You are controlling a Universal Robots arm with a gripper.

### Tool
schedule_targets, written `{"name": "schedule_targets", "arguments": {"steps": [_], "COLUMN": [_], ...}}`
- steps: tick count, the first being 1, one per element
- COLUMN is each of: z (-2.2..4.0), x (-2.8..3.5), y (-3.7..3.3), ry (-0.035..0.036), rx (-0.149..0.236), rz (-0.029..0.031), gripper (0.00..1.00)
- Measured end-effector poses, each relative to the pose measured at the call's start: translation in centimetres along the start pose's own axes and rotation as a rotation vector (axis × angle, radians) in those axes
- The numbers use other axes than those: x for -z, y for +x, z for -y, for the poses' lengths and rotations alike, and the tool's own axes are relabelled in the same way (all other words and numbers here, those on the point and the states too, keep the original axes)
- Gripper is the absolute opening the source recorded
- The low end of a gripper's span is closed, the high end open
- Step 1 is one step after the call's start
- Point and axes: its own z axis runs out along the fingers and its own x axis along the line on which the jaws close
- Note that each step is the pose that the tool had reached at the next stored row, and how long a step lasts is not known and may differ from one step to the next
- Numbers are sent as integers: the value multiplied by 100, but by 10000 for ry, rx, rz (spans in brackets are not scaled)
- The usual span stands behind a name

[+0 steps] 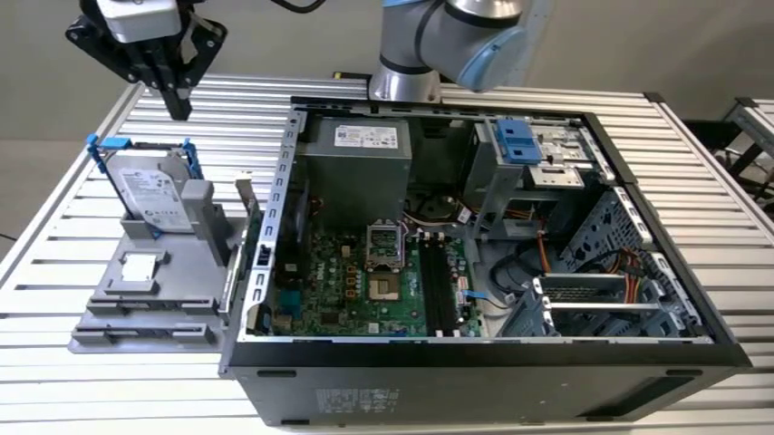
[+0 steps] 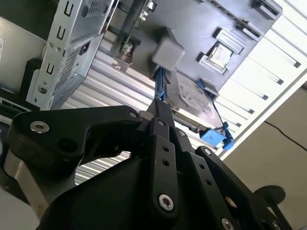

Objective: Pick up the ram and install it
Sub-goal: 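Reach for the ram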

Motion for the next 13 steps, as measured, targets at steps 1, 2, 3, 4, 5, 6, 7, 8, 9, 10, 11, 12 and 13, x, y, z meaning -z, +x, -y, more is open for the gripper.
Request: {"name": "schedule_targets", "arguments": {"steps": [1, 2, 3, 4, 5, 6, 7, 8, 9, 10, 11, 12, 13], "z": [0, 0, 1, 1, 2, 3, 3, 4, 5, 6, 7, 7, 8], "x": [0, 1, 1, 1, 1, 2, 2, 3, 3, 3, 3, 3, 4], "y": [31, 61, 93, 122, 152, 185, 217, 247, 278, 307, 338, 367, 396], "ry": [0, 0, 0, -1, -1, -1, -1, 0, 0, -1, -1, -2, -1], "rx": [6, 12, 18, 24, 30, 37, 43, 49, 55, 62, 69, 76, 84], "rz": [0, 0, 0, -1, -1, -1, -2, -3, -3, -2, -3, -3, -4], "gripper": [0, 0, 0, 0, 0, 0, 0, 0, 0, 0, 0, 0, 0]}}
